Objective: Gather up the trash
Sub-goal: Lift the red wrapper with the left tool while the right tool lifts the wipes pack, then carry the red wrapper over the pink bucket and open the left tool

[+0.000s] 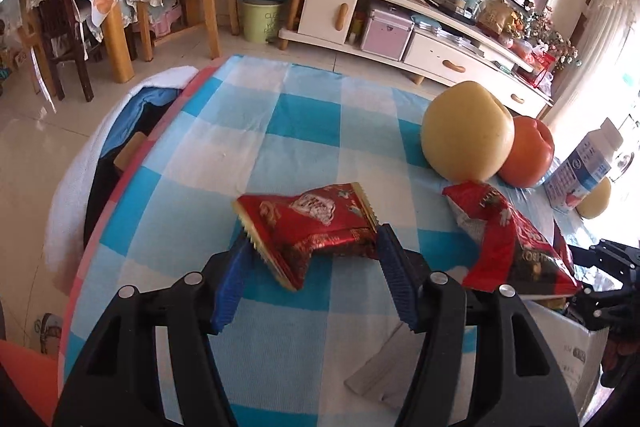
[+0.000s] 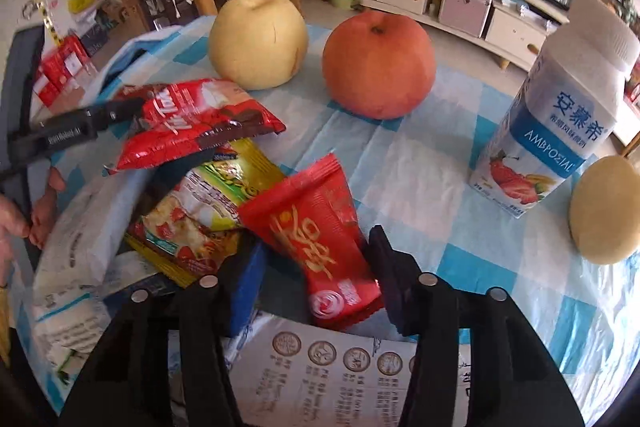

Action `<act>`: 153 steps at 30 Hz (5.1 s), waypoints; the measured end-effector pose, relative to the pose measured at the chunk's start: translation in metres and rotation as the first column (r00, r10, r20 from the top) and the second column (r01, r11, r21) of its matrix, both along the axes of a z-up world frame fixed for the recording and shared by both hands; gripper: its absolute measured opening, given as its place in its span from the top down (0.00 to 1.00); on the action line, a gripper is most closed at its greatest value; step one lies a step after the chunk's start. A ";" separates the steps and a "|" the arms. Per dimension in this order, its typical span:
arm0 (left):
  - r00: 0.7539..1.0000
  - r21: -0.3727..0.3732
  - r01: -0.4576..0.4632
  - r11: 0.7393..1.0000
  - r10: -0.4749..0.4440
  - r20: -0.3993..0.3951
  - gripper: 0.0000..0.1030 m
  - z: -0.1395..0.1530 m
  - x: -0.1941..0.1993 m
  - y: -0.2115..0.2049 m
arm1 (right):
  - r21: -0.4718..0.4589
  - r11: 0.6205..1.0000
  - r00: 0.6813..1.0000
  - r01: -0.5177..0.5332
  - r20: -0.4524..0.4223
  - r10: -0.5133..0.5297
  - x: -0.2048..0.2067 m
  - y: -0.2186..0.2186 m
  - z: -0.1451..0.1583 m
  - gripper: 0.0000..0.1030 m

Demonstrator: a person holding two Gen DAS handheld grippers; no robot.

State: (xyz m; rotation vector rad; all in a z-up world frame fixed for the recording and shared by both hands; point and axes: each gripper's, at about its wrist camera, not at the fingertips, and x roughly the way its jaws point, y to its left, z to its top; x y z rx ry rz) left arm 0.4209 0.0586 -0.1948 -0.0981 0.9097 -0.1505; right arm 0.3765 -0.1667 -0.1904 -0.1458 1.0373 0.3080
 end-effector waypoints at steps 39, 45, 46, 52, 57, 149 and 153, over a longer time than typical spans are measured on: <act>1.000 -0.203 -0.005 0.979 0.010 0.023 0.55 0.017 -0.172 -0.001 | 0.149 0.989 1.000 0.011 0.003 -0.012 -0.138 0.051 0.058 0.46; 0.998 -0.242 -0.034 0.970 0.044 0.038 0.55 0.024 -0.197 0.019 | 0.268 0.963 1.000 -0.009 -0.008 0.012 -0.160 0.088 0.066 0.31; 0.998 -0.248 -0.042 0.968 0.052 0.037 0.55 0.024 -0.199 0.023 | 0.299 0.954 0.999 -0.012 -0.028 0.021 -0.163 0.096 0.062 0.31; 0.994 -0.231 -0.079 0.970 0.094 0.056 0.55 0.034 -0.204 0.040 | 0.276 0.961 0.998 0.012 -0.060 0.005 -0.166 0.138 0.045 0.29; 0.985 -0.217 -0.124 0.968 0.147 0.092 0.55 0.052 -0.204 0.062 | 0.206 0.978 1.000 -0.007 -0.013 0.010 -0.161 0.161 0.047 0.14; 0.815 -0.179 -0.524 0.833 0.551 0.178 0.68 0.114 -0.231 0.248 | 0.298 0.930 0.962 -0.217 0.226 0.153 -0.180 0.298 0.135 0.28; 0.739 -0.202 -0.640 0.741 0.666 0.101 0.67 0.105 -0.249 0.299 | 0.318 0.903 0.947 -0.289 0.233 0.221 -0.173 0.358 0.141 0.27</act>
